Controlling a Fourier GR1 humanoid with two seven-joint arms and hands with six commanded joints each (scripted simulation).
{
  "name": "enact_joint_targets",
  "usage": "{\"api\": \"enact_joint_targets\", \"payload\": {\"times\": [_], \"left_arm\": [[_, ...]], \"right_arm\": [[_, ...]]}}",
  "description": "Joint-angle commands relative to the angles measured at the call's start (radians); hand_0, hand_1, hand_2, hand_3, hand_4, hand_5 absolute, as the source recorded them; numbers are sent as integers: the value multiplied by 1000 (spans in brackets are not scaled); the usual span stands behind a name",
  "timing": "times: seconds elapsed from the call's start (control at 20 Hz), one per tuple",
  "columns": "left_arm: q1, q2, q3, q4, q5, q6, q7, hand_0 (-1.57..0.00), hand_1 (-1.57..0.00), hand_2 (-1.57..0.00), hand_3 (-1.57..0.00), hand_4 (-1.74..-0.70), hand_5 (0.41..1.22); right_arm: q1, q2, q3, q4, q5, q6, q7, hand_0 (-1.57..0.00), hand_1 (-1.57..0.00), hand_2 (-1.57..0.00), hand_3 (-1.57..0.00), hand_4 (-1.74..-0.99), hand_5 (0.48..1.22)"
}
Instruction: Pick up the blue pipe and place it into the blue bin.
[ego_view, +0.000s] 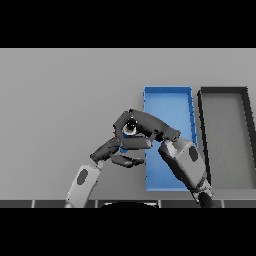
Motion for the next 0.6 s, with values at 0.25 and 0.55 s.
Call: {"api": "enact_joint_targets", "payload": {"times": [0.25,0.55], "left_arm": [[-7,-3,5,-7,3,-1,55,-1,-1,-1,-1,-902,432],[-6,6,10,-6,-1,1,31,0,0,0,1,-886,412]], "right_arm": [[-267,-109,-186,109,-58,-112,-42,-1571,-1571,-1571,-1571,-1741,1221],[-322,-232,-357,315,32,-84,-24,-1571,-1571,-1571,-1571,-1741,1221]]}}
